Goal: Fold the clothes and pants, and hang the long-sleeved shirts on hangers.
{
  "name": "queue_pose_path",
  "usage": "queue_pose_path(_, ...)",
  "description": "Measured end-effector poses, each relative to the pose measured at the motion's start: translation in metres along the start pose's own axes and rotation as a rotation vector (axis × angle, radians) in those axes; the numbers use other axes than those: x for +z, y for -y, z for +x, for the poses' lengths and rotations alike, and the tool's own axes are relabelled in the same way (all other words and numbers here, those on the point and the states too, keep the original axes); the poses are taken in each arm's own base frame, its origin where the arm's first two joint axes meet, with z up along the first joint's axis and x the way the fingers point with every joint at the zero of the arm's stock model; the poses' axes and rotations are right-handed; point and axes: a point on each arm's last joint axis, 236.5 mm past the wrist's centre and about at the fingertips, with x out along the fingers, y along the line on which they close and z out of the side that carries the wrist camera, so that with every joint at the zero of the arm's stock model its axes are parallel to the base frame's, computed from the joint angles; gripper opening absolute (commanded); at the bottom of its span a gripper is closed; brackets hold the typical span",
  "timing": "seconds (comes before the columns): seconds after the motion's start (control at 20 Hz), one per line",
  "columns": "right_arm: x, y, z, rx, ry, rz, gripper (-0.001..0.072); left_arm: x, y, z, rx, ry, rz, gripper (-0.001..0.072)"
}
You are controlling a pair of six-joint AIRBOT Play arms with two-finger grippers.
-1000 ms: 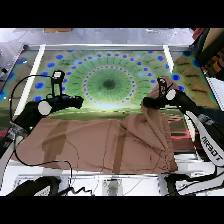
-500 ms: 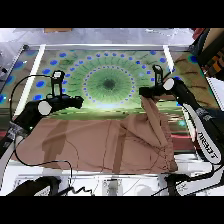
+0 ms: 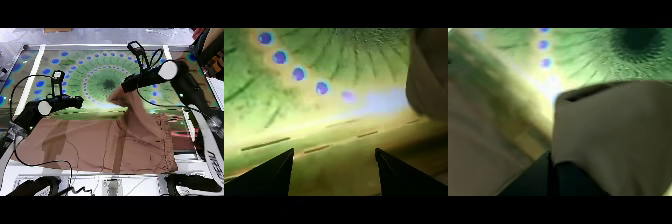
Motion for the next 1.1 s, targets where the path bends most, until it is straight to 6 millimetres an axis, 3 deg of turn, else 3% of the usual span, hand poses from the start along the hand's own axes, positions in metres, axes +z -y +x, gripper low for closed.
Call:
queue_pose_path(0.15,-0.014,-0.007,-0.045,-0.026,-0.049,-0.06,0.0023,0.0,0.0,0.0,0.0,0.0,0.0,0.0581)
queue_pose_path(0.25,-0.041,0.011,-0.066,-0.075,-0.14,-0.042,0.0024,0.0,0.001,0.0,-0.005,0.001,-0.008,0.058)
queue_pose_path(0.4,-0.097,0.042,-0.078,-0.104,-0.31,0.057,0.0024,0.002,0.008,0.0,-0.036,0.007,-0.06,0.058)
queue_pose_path(0.55,-0.153,0.069,-0.074,-0.116,-0.443,0.182,0.0024,-0.003,0.022,0.005,-0.098,-0.015,-0.156,0.058)
queue_pose_path(0.75,-0.21,0.087,-0.057,-0.114,-0.532,0.302,0.0024,-0.032,0.046,0.019,-0.196,-0.144,-0.282,0.058)
queue_pose_path(0.9,-0.232,0.091,-0.047,-0.113,-0.556,0.34,0.0024,-0.066,0.062,0.026,-0.256,-0.289,-0.322,0.058)
queue_pose_path(1.1,-0.24,0.094,-0.041,-0.117,-0.554,0.356,0.0024,-0.112,0.075,0.029,-0.325,-0.48,-0.316,0.058)
